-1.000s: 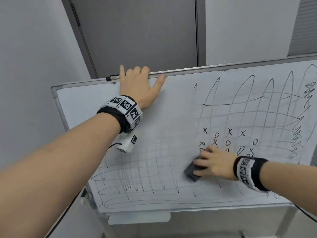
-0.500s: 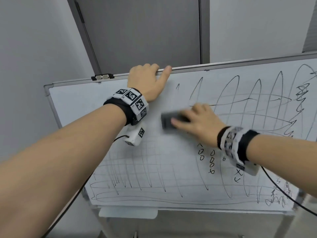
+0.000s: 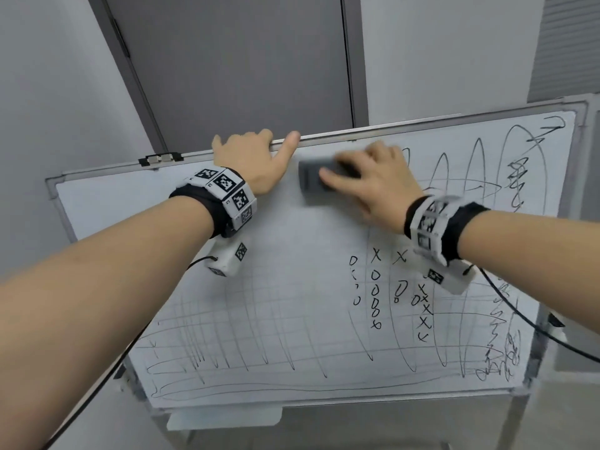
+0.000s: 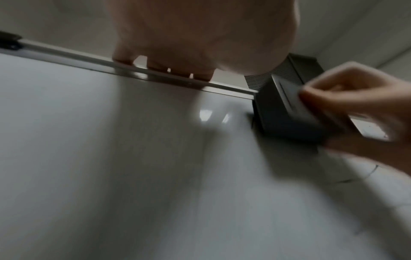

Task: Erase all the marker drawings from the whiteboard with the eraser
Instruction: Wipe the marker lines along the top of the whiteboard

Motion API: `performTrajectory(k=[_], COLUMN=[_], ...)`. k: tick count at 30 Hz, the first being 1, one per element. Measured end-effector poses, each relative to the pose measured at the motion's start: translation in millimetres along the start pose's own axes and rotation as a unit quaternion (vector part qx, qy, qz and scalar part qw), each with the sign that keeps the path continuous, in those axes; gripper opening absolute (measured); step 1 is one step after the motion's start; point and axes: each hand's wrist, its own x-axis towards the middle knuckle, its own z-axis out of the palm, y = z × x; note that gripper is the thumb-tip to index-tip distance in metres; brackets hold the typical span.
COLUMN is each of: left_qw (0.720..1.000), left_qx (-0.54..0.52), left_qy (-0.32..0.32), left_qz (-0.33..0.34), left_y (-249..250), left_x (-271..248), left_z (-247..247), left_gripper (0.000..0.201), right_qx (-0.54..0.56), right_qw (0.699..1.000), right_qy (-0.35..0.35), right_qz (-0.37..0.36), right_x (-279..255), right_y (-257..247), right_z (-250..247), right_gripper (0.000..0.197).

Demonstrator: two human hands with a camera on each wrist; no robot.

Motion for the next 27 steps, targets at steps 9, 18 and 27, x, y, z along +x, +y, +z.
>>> performTrajectory(k=[9, 18, 27], left_qw=[0.994, 0.985, 0.984], left_qx=[0.032, -0.085, -0.113], left_qy=[-0.086, -0.081, -0.114], left_qz=[0.059, 0.123, 0.075], left_y=[0, 37, 42], left_x=[8, 10, 8], left_z=[-23, -16, -23], left_gripper=[0.074, 0.060, 0.058], right_qx=[-0.033, -0.014, -0.023], right_qw=[0.920, 1.000, 0.966], right_qy=[-0.213, -0.001, -0.197], right_qz=[-0.327, 0.005, -0.165], right_x=[-120, -8, -108], right_y=[-21, 46, 9], right_z=[26, -37, -12], right_gripper=[0.062, 0.056, 0.072])
